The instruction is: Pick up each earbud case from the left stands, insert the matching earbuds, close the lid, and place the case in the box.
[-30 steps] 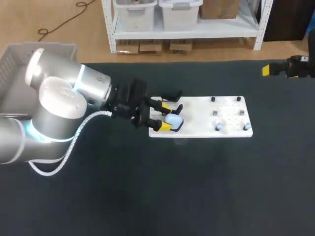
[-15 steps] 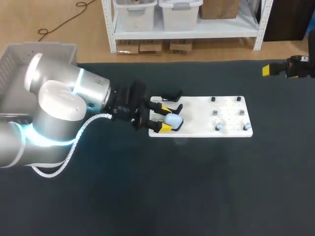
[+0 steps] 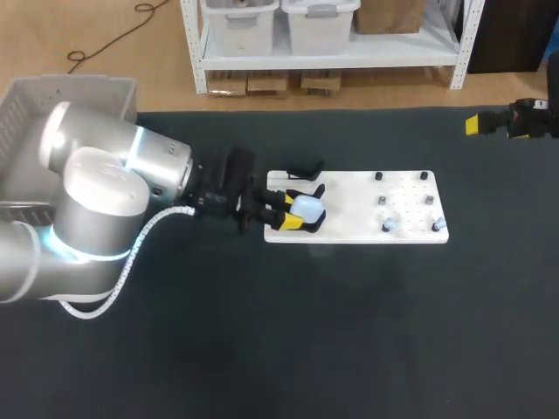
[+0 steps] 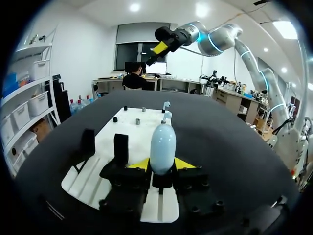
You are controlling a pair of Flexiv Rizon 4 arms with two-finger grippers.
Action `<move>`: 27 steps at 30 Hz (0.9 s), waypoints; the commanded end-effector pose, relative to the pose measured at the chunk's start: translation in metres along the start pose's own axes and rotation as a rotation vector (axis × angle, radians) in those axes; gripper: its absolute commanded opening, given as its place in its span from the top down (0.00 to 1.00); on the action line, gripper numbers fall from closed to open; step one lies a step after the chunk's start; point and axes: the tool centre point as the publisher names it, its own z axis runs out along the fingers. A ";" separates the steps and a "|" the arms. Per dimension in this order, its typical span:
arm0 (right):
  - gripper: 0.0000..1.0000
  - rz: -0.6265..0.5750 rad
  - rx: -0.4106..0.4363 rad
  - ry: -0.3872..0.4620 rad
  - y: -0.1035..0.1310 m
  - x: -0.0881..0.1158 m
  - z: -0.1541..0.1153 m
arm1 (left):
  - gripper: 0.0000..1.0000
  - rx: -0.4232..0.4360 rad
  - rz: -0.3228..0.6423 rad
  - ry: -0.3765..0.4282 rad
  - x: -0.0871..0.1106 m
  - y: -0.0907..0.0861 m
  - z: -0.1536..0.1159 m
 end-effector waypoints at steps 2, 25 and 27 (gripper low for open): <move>0.00 -0.001 -0.001 0.000 0.000 0.000 0.000 | 1.00 -0.007 0.006 -0.013 -0.002 -0.005 -0.006; 0.00 -0.001 -0.001 0.000 0.000 0.000 0.000 | 1.00 -0.026 0.094 -0.228 -0.068 -0.023 -0.017; 0.00 -0.001 -0.001 0.000 0.000 0.000 0.000 | 1.00 -0.024 0.107 -0.243 -0.072 -0.026 -0.017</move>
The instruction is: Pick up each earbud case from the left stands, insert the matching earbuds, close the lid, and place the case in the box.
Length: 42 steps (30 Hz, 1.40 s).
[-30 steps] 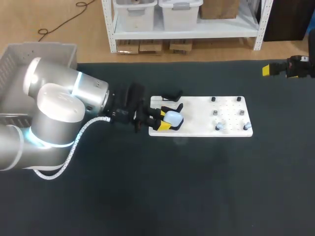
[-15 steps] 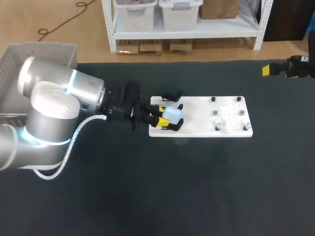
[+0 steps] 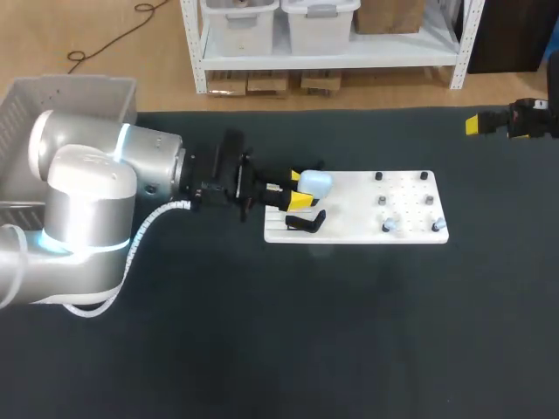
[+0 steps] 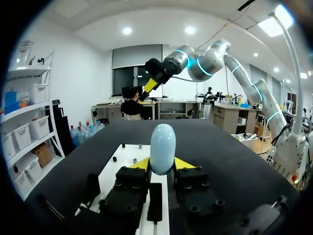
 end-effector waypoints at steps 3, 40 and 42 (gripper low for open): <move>0.00 -0.001 -0.001 0.000 0.000 0.000 0.000 | 1.00 -0.016 0.035 -0.049 -0.011 -0.003 0.003; 0.00 -0.031 -0.054 -0.016 0.025 0.002 -0.013 | 1.00 -0.022 0.023 -0.106 -0.041 0.002 0.015; 0.00 -0.041 -0.075 -0.019 0.036 0.007 -0.016 | 1.00 -0.017 0.015 -0.131 -0.043 0.000 0.016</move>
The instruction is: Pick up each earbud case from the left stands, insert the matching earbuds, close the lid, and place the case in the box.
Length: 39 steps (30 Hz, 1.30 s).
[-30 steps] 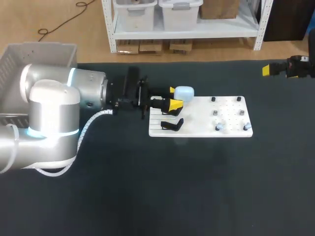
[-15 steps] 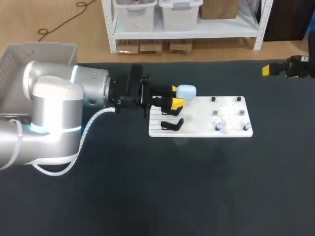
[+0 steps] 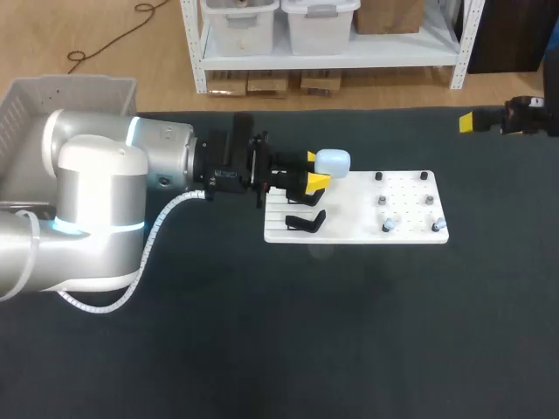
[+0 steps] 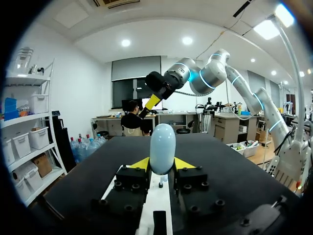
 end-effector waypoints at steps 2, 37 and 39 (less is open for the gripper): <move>0.00 -0.023 -0.050 0.002 0.022 0.013 -0.012 | 1.00 0.001 -0.007 -0.031 -0.003 -0.009 0.001; 0.00 -0.159 -0.085 0.221 0.154 0.075 0.017 | 1.00 0.085 -0.071 -0.078 0.004 -0.027 0.009; 0.00 -0.168 -0.087 0.236 0.158 0.077 0.022 | 1.00 0.085 -0.071 -0.078 0.004 -0.027 0.009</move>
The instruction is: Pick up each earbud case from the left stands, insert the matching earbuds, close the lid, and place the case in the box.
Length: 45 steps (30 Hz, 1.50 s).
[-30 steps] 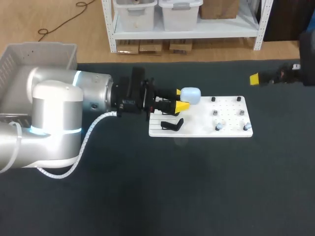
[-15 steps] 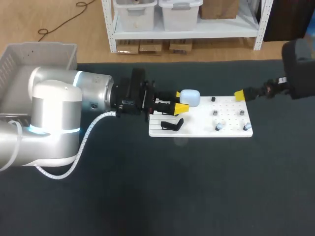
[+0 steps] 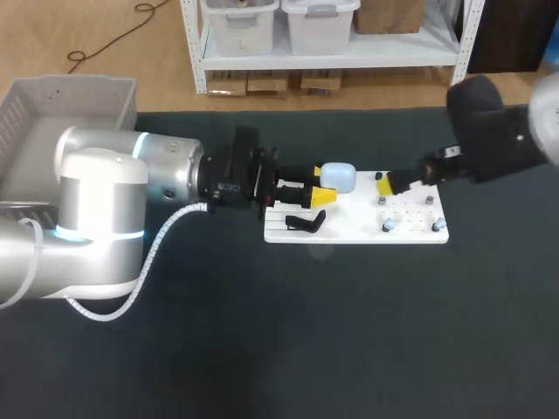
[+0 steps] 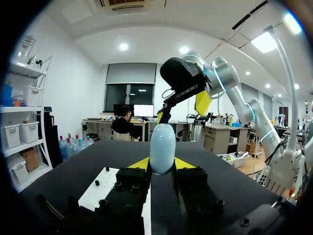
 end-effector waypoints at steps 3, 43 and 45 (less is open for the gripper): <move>0.00 -0.012 0.024 0.034 0.011 -0.004 0.020 | 1.00 0.000 0.002 -0.003 0.001 0.000 0.000; 0.00 0.012 0.033 0.097 0.003 -0.019 0.058 | 1.00 0.000 0.002 -0.003 0.001 0.000 0.000; 0.00 0.012 0.037 0.096 0.003 -0.019 0.058 | 1.00 0.000 0.002 -0.003 0.001 0.000 0.000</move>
